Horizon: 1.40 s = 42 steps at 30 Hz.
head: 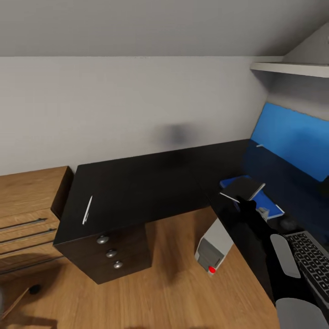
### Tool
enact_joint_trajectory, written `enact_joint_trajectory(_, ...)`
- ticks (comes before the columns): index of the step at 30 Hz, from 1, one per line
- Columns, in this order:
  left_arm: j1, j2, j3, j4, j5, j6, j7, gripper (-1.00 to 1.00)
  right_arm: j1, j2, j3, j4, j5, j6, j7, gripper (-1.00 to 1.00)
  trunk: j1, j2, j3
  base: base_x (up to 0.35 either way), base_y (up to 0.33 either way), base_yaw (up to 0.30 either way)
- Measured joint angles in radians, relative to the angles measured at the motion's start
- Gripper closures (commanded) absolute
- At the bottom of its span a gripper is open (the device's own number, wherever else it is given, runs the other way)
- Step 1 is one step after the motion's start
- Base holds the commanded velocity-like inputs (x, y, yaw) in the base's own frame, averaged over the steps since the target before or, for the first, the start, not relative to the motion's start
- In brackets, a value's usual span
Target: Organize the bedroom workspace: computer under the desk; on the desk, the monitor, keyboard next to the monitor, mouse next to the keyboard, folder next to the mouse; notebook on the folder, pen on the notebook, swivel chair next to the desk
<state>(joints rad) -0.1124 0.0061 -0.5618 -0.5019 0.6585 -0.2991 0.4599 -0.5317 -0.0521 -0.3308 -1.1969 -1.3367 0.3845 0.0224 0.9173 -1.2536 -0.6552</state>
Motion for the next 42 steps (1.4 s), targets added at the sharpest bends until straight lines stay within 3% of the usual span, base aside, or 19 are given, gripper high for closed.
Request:
enact_joint_trajectory(9,0.000,0.001,0.001,0.000,0.000,0.000,0.001,-1.00,0.000,0.002,0.000,0.002,0.006,-0.032,-0.002,1.00,0.000,0.000,0.000,0.052,-0.071,0.000)
enact_joint_trajectory(12,0.000,0.001,0.001,0.000,0.000,0.000,0.001,-1.00,0.000,0.002,0.003,0.004,0.012,-0.111,-0.003,1.00,0.000,0.000,0.000,0.003,-0.004,0.000)
enact_joint_trajectory(13,0.000,0.000,0.001,0.000,0.000,0.000,0.001,-1.00,0.000,0.003,0.008,0.008,0.021,-0.207,-0.004,1.00,0.000,0.000,0.000,0.000,0.000,0.000)
enact_joint_trajectory(14,0.000,0.000,0.001,0.000,0.000,0.000,0.001,-1.00,0.000,0.004,0.012,0.009,0.021,-0.239,-0.004,1.00,0.000,0.000,0.000,0.000,0.000,0.000)
enact_joint_trajectory(17,0.000,0.000,0.001,0.000,0.000,0.000,0.001,-1.00,0.000,0.004,0.025,0.012,0.023,-0.279,-0.005,1.00,0.000,0.000,0.000,0.000,0.000,0.000)
enact_joint_trajectory(27,0.000,0.001,0.001,0.000,0.000,-0.002,0.000,-1.00,0.000,0.003,0.039,0.046,0.024,-0.299,-0.016,1.00,0.000,0.000,0.000,0.122,0.000,0.000)
enact_joint_trajectory(34,0.000,0.000,0.001,0.000,0.000,-0.002,0.000,-1.00,0.000,0.004,0.049,0.079,0.018,-0.299,-0.156,1.00,0.000,0.000,0.000,0.104,0.000,0.000)
enact_joint_trajectory(42,0.000,-0.001,0.001,0.000,0.000,-0.002,0.000,-1.00,0.000,0.004,0.049,0.083,0.014,-0.300,-0.176,1.00,0.000,0.000,0.000,0.005,0.000,0.000)
